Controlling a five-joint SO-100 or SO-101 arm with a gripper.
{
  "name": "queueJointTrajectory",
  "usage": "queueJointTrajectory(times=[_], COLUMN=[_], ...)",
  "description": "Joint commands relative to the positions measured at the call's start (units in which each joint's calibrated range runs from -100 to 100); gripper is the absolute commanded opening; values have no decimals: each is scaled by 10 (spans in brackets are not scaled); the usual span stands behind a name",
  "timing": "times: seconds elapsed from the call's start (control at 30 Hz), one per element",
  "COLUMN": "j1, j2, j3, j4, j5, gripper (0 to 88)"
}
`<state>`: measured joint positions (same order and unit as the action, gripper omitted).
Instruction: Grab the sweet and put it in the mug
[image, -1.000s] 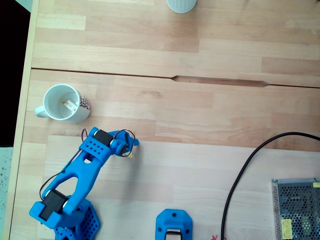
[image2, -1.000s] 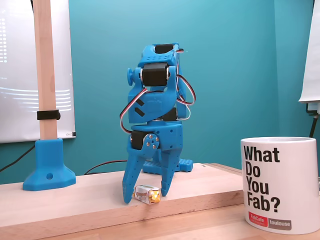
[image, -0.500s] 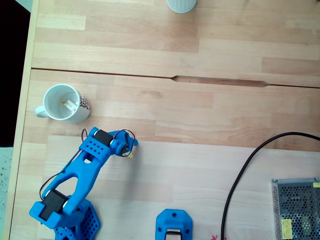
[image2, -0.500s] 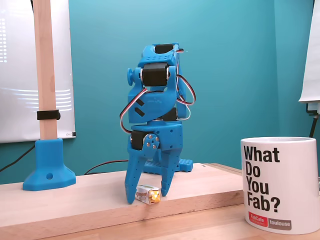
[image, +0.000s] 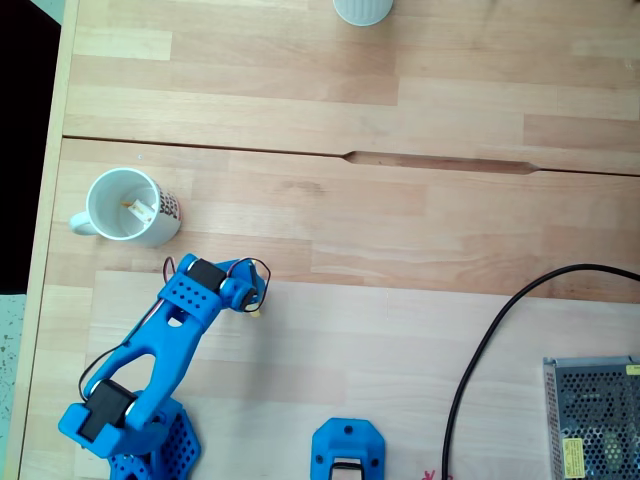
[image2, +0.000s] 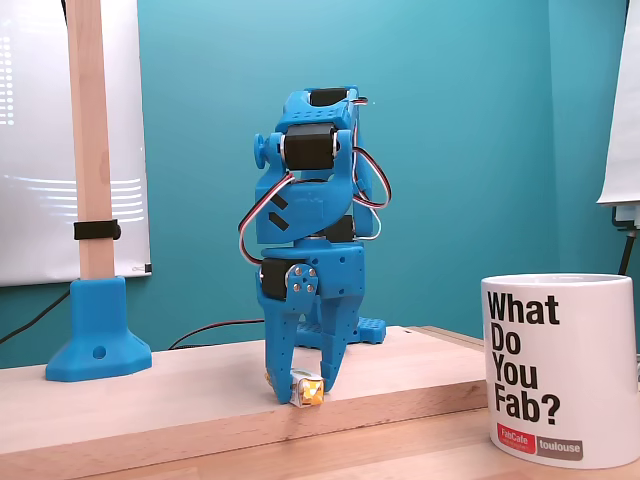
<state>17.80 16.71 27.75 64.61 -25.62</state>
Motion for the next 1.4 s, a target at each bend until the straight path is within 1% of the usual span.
queueJointTrajectory(times=[0.0, 1.37], j1=[-2, -2], j2=[-5, -7], j3=[-15, -27], j4=[3, 4], j5=[-1, 0], gripper=[154, 154])
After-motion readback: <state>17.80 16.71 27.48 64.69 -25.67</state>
